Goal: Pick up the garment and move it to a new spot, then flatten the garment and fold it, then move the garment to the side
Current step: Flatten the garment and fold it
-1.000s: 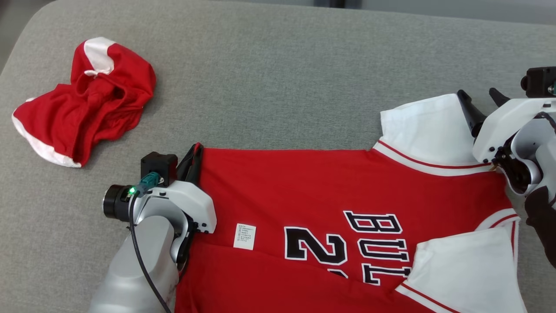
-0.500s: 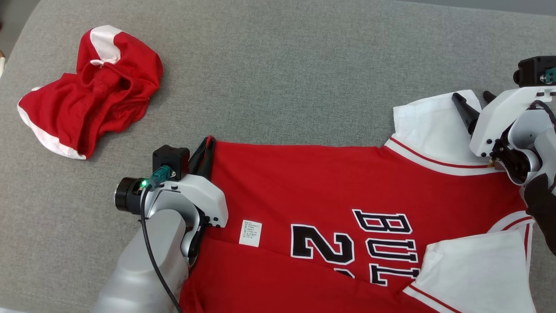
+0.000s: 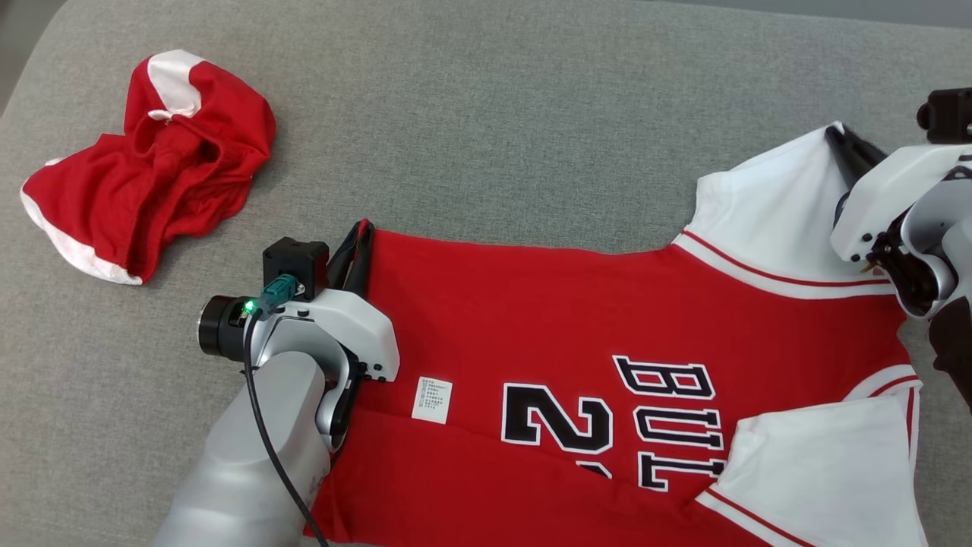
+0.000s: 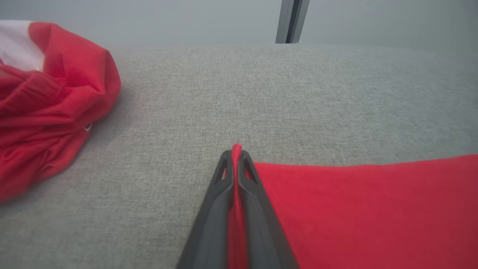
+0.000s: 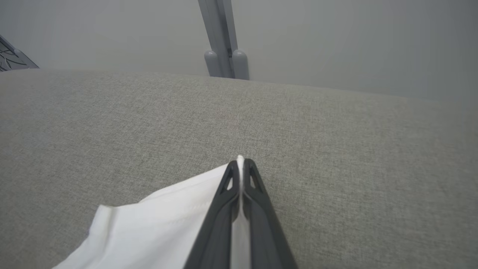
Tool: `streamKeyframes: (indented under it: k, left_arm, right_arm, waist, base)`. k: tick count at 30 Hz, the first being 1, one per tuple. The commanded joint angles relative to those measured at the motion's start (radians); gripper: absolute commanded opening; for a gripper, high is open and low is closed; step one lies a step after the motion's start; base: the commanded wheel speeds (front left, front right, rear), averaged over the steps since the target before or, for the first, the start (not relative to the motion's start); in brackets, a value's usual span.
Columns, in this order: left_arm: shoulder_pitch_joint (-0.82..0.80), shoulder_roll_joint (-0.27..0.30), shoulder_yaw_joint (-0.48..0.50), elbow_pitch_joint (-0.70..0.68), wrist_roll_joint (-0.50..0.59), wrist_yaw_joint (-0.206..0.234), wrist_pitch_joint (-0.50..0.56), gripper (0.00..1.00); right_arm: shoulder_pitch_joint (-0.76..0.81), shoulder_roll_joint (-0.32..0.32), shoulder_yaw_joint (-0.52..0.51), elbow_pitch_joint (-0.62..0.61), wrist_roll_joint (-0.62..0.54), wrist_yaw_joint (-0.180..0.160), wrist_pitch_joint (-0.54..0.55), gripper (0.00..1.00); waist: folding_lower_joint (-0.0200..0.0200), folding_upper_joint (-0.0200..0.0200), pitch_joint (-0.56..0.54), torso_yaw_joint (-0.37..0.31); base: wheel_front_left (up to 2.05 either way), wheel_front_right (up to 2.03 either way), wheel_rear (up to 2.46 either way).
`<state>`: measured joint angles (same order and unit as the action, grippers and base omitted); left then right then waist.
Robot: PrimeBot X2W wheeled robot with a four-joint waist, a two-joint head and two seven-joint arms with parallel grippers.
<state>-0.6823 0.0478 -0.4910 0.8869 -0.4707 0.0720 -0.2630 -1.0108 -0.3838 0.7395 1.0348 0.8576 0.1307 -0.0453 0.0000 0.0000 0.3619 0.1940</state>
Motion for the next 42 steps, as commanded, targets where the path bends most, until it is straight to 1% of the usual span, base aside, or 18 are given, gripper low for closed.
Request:
streamKeyframes:
  k: [1,9,15,18,25,31,34,38,42]
  left_arm:
    - [-0.011,0.005,0.007,-0.001,0.008,0.007,-0.001,0.0]
    - [-0.04,0.007,0.041,0.005,0.033,0.005,-0.001,0.0]
    - [-0.049,0.008,0.087,-0.042,0.065,0.019,-0.001,0.0]
    - [-0.031,0.008,0.107,-0.068,0.087,0.021,-0.001,0.0]
    - [0.012,0.009,0.123,-0.071,0.127,0.0,-0.001,0.0]
    - [0.046,0.018,0.133,-0.048,0.153,-0.021,-0.001,0.0]
    - [0.07,0.022,0.127,-0.037,0.161,-0.039,-0.001,0.0]
    - [0.087,0.02,0.106,0.014,0.168,-0.067,-0.001,0.0]
    - [0.107,0.021,0.095,0.034,0.175,-0.077,-0.001,0.0]
  right_arm:
    - [-0.015,-0.01,0.003,0.002,0.005,0.0,-0.018,0.0]
    - [-0.074,-0.022,0.04,0.036,0.001,0.0,-0.183,0.0]
    - [-0.089,-0.012,0.053,0.038,-0.017,0.0,-0.221,0.0]
    - [-0.086,-0.021,0.038,0.005,-0.037,0.0,-0.223,0.0]
    - [0.021,-0.033,-0.034,-0.093,-0.1,0.0,-0.222,0.0]
    - [0.12,-0.039,-0.07,-0.144,-0.16,0.0,-0.222,0.0]
    - [0.172,-0.039,-0.091,-0.172,-0.172,0.0,-0.222,0.0]
    - [0.246,-0.042,-0.103,-0.212,-0.184,0.0,-0.222,0.0]
    - [0.302,-0.048,-0.108,-0.237,-0.179,0.0,-0.222,0.0]
  waist:
    - [0.0,0.0,-0.001,-0.002]
    - [0.0,0.0,-0.004,-0.026]
    - [0.0,0.0,-0.009,-0.044]
    - [0.0,0.0,-0.013,-0.051]
    - [0.0,0.0,-0.055,-0.056]
    - [0.0,0.0,-0.113,-0.064]
    - [0.0,0.0,-0.143,-0.069]
    - [0.0,0.0,-0.184,-0.074]
    - [0.0,0.0,-0.21,-0.076]
  base:
    - [0.0,0.0,0.0]
    - [0.0,0.0,0.0]
    - [0.0,0.0,0.0]
    - [0.0,0.0,0.0]
    - [0.0,0.0,0.0]
    - [0.0,0.0,0.0]
    - [0.0,0.0,0.0]
    - [0.0,0.0,0.0]
    - [0.0,0.0,0.0]
